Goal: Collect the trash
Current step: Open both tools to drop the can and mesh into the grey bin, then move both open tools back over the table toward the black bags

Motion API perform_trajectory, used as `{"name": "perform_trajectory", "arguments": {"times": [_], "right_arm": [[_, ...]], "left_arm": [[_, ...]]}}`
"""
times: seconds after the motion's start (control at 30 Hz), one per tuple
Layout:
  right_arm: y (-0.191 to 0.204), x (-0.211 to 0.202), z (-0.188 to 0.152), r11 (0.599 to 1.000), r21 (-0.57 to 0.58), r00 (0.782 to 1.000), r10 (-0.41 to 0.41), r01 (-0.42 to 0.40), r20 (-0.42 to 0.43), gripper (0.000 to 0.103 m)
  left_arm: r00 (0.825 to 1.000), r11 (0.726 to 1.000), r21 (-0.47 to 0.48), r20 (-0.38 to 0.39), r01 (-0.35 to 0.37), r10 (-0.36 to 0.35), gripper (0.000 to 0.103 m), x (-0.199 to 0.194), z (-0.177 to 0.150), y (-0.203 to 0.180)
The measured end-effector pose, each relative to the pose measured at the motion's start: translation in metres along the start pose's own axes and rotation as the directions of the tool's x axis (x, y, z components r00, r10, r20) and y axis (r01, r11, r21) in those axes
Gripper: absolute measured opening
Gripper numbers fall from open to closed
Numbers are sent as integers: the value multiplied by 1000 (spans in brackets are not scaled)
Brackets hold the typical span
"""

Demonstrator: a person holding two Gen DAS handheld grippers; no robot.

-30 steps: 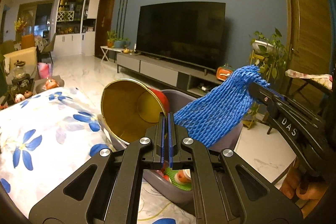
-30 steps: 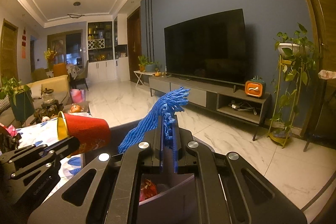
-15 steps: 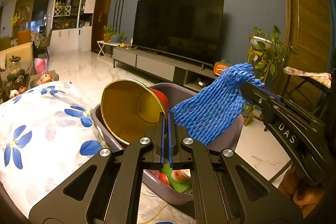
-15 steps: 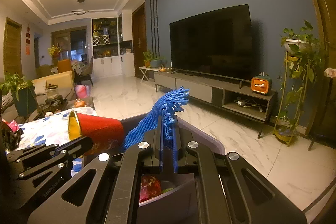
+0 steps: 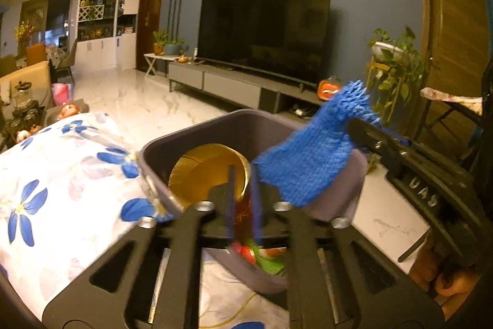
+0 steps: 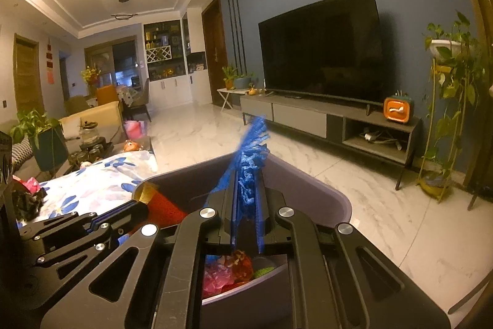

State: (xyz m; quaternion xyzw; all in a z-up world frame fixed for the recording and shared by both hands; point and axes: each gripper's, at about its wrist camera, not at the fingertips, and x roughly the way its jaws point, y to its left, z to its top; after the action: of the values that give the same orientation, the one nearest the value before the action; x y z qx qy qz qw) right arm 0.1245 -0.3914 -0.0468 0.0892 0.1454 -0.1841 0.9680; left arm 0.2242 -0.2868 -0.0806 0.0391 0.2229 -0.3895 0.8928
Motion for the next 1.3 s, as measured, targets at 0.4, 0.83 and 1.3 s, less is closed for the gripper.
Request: {"name": "perform_trajectory", "arguments": {"times": [0.4, 0.83, 1.3], "right_arm": [[4, -16, -7, 1000, -10, 1000, 12, -12, 22, 66], [38, -55, -25, 996, -36, 996, 80, -79, 26, 94], [120, -86, -32, 965, -114, 971, 240, -238, 6, 95]], "left_arm": [[988, 984, -118, 54, -136, 143, 77, -52, -15, 36], [848, 810, -302, 6, -503, 529, 87, -169, -66, 111], [708, 649, -390, -10, -653, 706, 87, -276, -102, 147]]}}
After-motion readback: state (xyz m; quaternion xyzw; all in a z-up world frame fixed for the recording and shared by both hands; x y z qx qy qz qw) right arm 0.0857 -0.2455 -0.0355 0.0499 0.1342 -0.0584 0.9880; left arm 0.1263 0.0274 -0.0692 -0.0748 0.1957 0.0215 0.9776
